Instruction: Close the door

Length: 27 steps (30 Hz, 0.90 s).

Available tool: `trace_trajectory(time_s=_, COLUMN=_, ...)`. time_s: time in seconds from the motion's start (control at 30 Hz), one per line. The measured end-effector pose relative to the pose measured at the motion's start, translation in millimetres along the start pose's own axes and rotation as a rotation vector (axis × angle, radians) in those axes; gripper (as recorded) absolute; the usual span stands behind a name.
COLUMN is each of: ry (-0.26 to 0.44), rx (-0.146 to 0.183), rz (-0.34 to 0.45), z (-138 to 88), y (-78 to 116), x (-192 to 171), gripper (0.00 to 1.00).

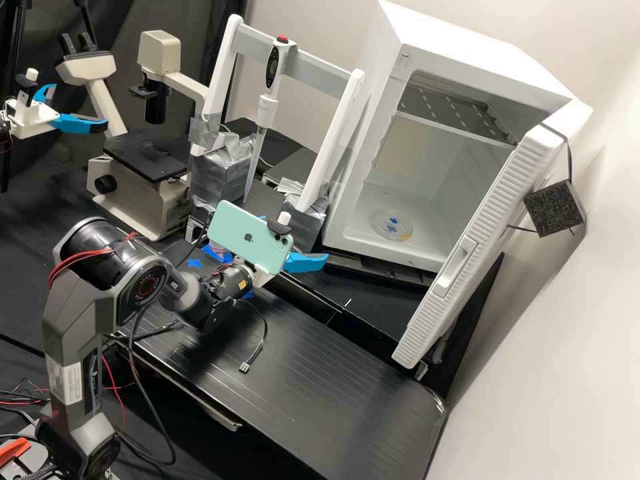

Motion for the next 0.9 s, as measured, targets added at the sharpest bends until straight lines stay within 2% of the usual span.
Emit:
trace_trajectory(time_s=0.3, ry=0.003, rx=-0.001, rz=0.003, z=0.6, y=0.2, x=-0.8, gripper=1.00)
trace_trajectory(time_s=0.47, ry=-0.014, rx=-0.002, rz=0.027, z=9.7, y=8.8, x=-21.2, gripper=1.00)
trace_trajectory(time_s=0.53, ry=-0.002, rx=0.003, rz=0.055, z=12.1, y=15.3, x=-31.6, gripper=1.00)
trace_trajectory(time_s=0.7, ry=0.048, rx=0.027, rz=0.194, z=20.8, y=46.6, x=-64.6, gripper=1.00)
trace_trajectory(time_s=0.83, ry=0.053, rx=0.052, rz=0.322, z=33.6, y=75.6, x=-82.3, gripper=1.00)
trace_trajectory(time_s=0.9, ry=0.033, rx=0.068, rz=0.372, z=41.7, y=87.4, x=-89.0, gripper=1.00)
